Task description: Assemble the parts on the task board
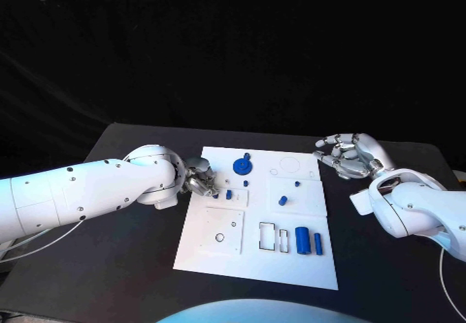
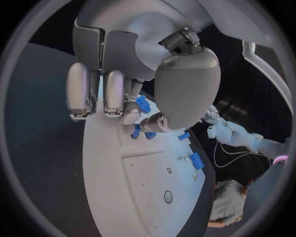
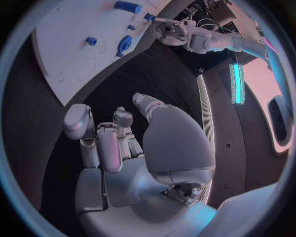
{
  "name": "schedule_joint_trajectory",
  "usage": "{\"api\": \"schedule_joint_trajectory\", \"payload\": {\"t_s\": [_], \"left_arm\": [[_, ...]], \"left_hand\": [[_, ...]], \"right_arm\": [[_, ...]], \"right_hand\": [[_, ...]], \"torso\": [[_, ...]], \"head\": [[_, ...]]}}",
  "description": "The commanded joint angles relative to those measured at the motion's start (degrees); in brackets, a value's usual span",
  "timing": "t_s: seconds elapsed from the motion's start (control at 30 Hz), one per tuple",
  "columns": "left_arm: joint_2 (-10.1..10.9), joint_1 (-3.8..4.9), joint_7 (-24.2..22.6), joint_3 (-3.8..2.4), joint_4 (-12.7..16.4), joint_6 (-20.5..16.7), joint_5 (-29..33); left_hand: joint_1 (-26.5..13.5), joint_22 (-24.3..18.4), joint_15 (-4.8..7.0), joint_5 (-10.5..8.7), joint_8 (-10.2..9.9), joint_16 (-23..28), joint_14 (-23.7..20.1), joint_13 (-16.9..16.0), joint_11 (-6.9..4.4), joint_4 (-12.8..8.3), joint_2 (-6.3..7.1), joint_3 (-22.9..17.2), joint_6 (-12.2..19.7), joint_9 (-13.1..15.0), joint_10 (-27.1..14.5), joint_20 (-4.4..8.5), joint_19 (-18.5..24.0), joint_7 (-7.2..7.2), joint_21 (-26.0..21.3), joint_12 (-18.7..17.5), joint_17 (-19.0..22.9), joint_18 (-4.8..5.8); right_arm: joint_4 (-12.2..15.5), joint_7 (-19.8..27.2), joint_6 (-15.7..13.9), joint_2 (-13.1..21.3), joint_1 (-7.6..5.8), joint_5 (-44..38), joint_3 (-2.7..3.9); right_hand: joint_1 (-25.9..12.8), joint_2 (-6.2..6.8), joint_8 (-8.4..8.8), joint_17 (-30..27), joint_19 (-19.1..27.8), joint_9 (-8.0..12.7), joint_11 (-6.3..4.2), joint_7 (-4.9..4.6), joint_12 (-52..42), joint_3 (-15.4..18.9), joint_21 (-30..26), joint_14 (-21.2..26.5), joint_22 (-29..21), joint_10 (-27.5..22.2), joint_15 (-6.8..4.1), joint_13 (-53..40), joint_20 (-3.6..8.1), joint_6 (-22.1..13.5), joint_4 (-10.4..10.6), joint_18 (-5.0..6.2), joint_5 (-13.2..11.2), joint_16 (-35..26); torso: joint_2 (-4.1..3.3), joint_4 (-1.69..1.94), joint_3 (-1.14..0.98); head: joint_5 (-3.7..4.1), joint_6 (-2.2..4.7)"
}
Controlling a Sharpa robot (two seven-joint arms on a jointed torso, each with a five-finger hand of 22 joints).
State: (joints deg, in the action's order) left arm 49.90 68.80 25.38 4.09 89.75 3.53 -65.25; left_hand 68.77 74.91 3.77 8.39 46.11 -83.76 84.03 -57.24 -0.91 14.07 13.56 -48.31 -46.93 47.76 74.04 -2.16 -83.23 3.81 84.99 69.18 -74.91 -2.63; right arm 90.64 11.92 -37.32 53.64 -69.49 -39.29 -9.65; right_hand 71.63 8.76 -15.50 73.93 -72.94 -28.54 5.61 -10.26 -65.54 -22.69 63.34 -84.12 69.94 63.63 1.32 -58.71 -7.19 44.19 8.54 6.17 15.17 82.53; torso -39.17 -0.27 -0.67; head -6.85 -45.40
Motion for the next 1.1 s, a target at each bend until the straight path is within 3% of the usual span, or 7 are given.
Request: {"api": "schedule_joint_trajectory", "payload": {"t_s": [0.03, 0.73, 1.1], "left_arm": [[-0.25, -0.11, -0.20, 0.10, 0.07, 1.01, -0.16], [-1.18, -0.12, -0.11, 0.19, -0.35, 3.08, 0.64], [-1.36, -0.12, 0.77, 0.21, -0.76, 3.48, 1.17]], "left_hand": [[0.70, 5.53, 0.40, 0.12, 0.09, -0.27, 3.90, 0.05, 0.03, -8.90, -0.13, -9.22, 0.01, 0.04, 0.37, -0.08, -0.31, -0.30, 0.36, 0.08, -8.48, 0.31], [0.39, 5.72, 0.33, 0.14, 0.07, -0.29, 3.91, -1.11, 0.04, -8.91, 0.06, -9.18, -0.27, -0.03, 1.09, -0.07, -0.40, -0.33, 0.45, 0.85, -8.51, 0.35], [-0.90, 5.86, 0.44, 2.04, -0.11, -0.29, 3.94, -1.83, -0.15, -8.92, 0.89, -8.83, -1.01, -0.31, 1.79, -0.07, -0.40, -0.59, 0.50, 1.28, -8.51, 0.37]], "right_arm": [[0.07, 0.32, 0.36, 0.01, 0.05, -0.52, 0.00], [0.15, 0.38, 0.40, 0.03, 0.10, -0.52, 0.00], [0.15, 0.41, 0.36, 0.08, 0.11, -0.50, 0.00]], "right_hand": [[-0.46, 0.12, -0.35, -0.06, 0.37, 0.06, -0.11, -0.14, 0.00, -0.08, -0.31, -1.06, -0.03, -0.35, -0.16, 0.08, 0.00, -0.43, 0.34, 0.32, 0.36, -0.31], [-0.47, 0.12, -0.51, -0.05, 0.34, 0.09, -0.13, -0.13, -0.01, -0.11, -0.48, -1.07, -0.10, -0.40, -0.18, 0.22, 0.01, -0.50, 0.46, 0.34, 0.44, -0.34], [-0.47, 0.12, -0.51, -0.05, 0.34, 0.09, -0.13, -0.13, -0.01, -0.11, -0.48, -1.07, -0.10, -0.40, -0.18, 0.22, 0.01, -0.50, 0.46, 0.34, 0.44, -0.34]], "torso": [[0.01, 0.01, -0.02], [0.03, 0.03, -0.06], [-0.02, 0.00, -0.04]], "head": [[0.03, -0.06], [0.22, 0.10], [0.33, 0.09]]}}
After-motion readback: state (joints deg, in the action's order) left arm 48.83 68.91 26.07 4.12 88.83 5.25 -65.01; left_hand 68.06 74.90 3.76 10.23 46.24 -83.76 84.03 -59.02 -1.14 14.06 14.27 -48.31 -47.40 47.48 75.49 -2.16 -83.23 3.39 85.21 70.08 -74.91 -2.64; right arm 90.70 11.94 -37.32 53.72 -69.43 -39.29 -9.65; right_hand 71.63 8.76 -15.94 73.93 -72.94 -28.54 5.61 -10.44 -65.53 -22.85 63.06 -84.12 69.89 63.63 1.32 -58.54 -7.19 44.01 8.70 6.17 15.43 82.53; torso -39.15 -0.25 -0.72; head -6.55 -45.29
